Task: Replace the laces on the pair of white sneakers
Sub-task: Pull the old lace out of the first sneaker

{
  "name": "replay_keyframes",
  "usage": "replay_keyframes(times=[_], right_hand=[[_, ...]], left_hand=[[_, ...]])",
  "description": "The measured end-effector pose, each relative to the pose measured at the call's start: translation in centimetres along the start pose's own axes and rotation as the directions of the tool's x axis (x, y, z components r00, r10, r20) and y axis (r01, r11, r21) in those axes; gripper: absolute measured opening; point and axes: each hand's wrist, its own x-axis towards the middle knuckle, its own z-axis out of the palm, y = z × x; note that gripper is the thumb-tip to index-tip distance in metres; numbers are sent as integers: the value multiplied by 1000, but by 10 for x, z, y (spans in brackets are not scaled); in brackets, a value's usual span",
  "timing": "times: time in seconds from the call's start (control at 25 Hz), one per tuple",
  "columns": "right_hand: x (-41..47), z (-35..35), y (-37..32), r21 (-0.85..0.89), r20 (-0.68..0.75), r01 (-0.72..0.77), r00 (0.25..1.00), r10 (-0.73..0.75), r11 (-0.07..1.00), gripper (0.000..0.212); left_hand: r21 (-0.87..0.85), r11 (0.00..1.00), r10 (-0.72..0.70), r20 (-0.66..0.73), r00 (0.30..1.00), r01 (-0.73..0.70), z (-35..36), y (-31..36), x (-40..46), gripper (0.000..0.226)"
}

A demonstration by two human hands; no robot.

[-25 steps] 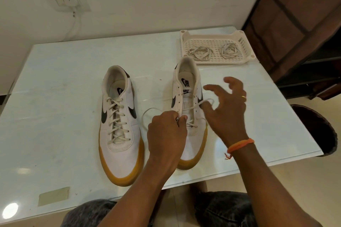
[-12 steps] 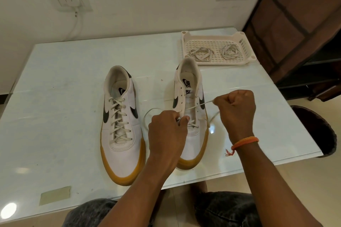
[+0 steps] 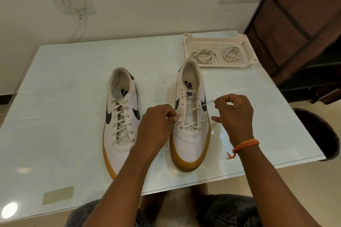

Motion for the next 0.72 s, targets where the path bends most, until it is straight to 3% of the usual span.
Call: replay_keyframes(times=[0.16, 0.28, 0.44, 0.48, 0.56, 0.64, 0.72], right_hand=[[-2, 6, 2, 9, 52, -16, 999, 16, 1000, 15], [0, 8, 9, 5, 98, -51, 994, 50, 999, 15], [3, 9, 15, -54, 139, -34, 989, 41, 998, 14], [3, 9, 15, -68, 135, -23, 990, 32, 997, 13], [-1, 9, 13, -215, 121, 72, 992, -46, 974, 5], [-14, 12, 6, -419, 123, 265, 964, -235, 868, 19], [-27, 20, 0, -429, 214, 477, 878, -427, 767, 34]], left_hand=[[221, 962, 153, 37, 987, -158, -4, -1, 2, 13], [199, 951, 247, -35, 968, -235, -4, 8, -1, 13], [303, 875, 416, -75, 906, -377, -5, 12, 1, 4], [292, 880, 408, -61, 911, -374, -5, 10, 2, 5], [155, 954, 261, 6, 965, -259, -9, 7, 5, 7], [-3, 995, 99, 101, 990, -99, -17, 0, 7, 3], [18, 996, 79, 140, 987, -82, -26, -9, 10, 9]])
